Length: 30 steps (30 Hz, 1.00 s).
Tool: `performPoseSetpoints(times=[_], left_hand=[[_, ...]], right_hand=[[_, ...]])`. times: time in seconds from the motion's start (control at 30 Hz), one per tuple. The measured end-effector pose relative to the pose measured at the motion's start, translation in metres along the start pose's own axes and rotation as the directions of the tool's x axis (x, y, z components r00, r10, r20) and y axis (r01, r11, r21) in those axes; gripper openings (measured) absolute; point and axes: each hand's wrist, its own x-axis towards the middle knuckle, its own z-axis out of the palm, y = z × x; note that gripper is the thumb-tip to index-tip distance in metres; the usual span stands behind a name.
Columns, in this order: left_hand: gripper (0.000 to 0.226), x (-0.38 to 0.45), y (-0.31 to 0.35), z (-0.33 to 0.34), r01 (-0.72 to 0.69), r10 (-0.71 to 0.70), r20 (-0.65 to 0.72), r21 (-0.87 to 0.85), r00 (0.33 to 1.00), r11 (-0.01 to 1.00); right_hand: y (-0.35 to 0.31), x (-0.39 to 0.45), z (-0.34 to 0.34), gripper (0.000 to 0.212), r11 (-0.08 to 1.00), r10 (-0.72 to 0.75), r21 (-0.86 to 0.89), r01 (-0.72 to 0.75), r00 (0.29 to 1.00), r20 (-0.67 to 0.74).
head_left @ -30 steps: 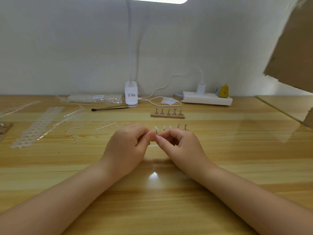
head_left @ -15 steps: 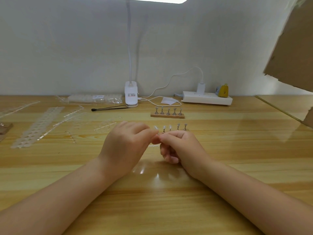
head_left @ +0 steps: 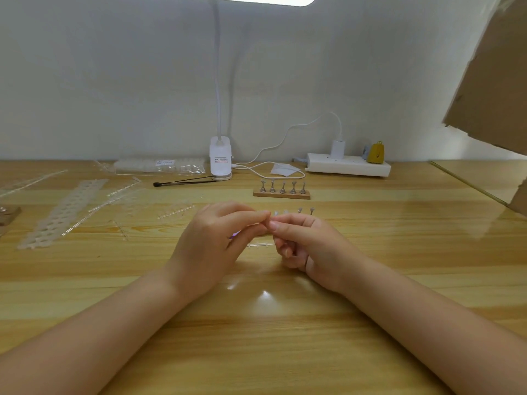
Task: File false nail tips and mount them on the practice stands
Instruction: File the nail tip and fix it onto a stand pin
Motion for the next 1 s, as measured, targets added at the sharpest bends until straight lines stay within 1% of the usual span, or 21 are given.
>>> performPoseSetpoints(times=[0.17, 0.37, 0.5, 0.57, 0.6, 0.63, 0.67, 0.7, 0.73, 0.77, 0.8, 0.83, 0.87, 0.93, 1.0], left_hand=[[0.026, 0.001, 0.0, 0.002, 0.064, -0.061, 0.04, -0.094, 0.997, 0.993], [0.03, 0.001, 0.001, 0.002, 0.038, -0.038, -0.001, -0.08, 0.999, 0.996], [0.033, 0.001, 0.004, 0.002, 0.039, -0.04, -0.014, -0.056, 0.999, 0.998], [0.041, 0.001, 0.003, 0.002, 0.085, -0.085, 0.004, 0.013, 0.996, 0.996], [0.045, 0.001, 0.001, 0.0, 0.116, -0.117, 0.011, 0.096, 0.993, 0.989], [0.047, 0.001, -0.002, -0.002, 0.138, -0.145, 0.018, 0.217, 0.989, 0.966], [0.049, 0.002, -0.005, -0.005, 0.146, -0.173, 0.043, 0.361, 0.984, 0.921], [0.051, 0.002, -0.008, -0.008, 0.146, -0.22, 0.092, 0.5, 0.971, 0.853], [0.05, 0.002, -0.011, -0.01, 0.146, -0.297, 0.152, 0.612, 0.943, 0.777], [0.046, 0.002, -0.013, -0.01, 0.146, -0.375, 0.201, 0.682, 0.905, 0.717], [0.04, 0.002, -0.016, -0.01, 0.147, -0.423, 0.229, 0.71, 0.877, 0.689], [0.033, 0.002, -0.018, -0.009, 0.149, -0.439, 0.243, 0.711, 0.865, 0.687], [0.028, 0.002, -0.018, -0.008, 0.151, -0.431, 0.244, 0.699, 0.869, 0.699], [0.022, 0.001, -0.02, -0.006, 0.154, -0.37, 0.201, 0.659, 0.907, 0.736], [0.021, 0.001, -0.019, -0.006, 0.198, -0.298, 0.103, 0.538, 0.949, 0.819]], right_hand=[[-0.001, -0.001, -0.002, 0.011, 0.998, 0.007, -0.058, -0.003, 0.998, 0.055], [0.0, 0.001, -0.001, 0.014, 0.999, -0.003, -0.036, 0.004, 0.999, 0.034], [-0.002, 0.0, -0.002, 0.008, 1.0, 0.006, -0.018, -0.005, 0.996, 0.085], [-0.003, -0.001, -0.004, 0.008, 1.0, 0.006, 0.001, -0.006, 0.994, 0.109], [-0.003, -0.001, -0.004, 0.008, 1.0, 0.003, 0.011, -0.004, 0.993, 0.117], [-0.003, -0.001, -0.004, 0.008, 1.0, 0.0, 0.022, -0.003, 0.992, 0.123], [-0.004, -0.001, -0.004, 0.007, 1.0, -0.001, 0.031, -0.003, 0.992, 0.126], [-0.004, -0.001, -0.004, 0.007, 0.999, 0.001, 0.036, -0.005, 0.992, 0.128], [-0.004, -0.002, -0.004, 0.006, 0.999, 0.004, 0.037, -0.009, 0.992, 0.129], [-0.004, -0.002, -0.004, 0.006, 0.999, 0.007, 0.037, -0.012, 0.991, 0.131], [-0.005, -0.002, -0.004, 0.005, 0.999, 0.009, 0.037, -0.014, 0.991, 0.134], [-0.005, -0.002, -0.003, 0.005, 0.999, 0.01, 0.037, -0.015, 0.991, 0.136], [-0.005, -0.002, -0.003, 0.006, 0.999, 0.01, 0.036, -0.015, 0.991, 0.135], [-0.005, -0.002, -0.003, 0.007, 0.999, 0.013, 0.041, -0.018, 0.993, 0.12], [-0.005, -0.001, -0.003, 0.008, 0.998, 0.021, 0.058, -0.026, 0.995, 0.097]])
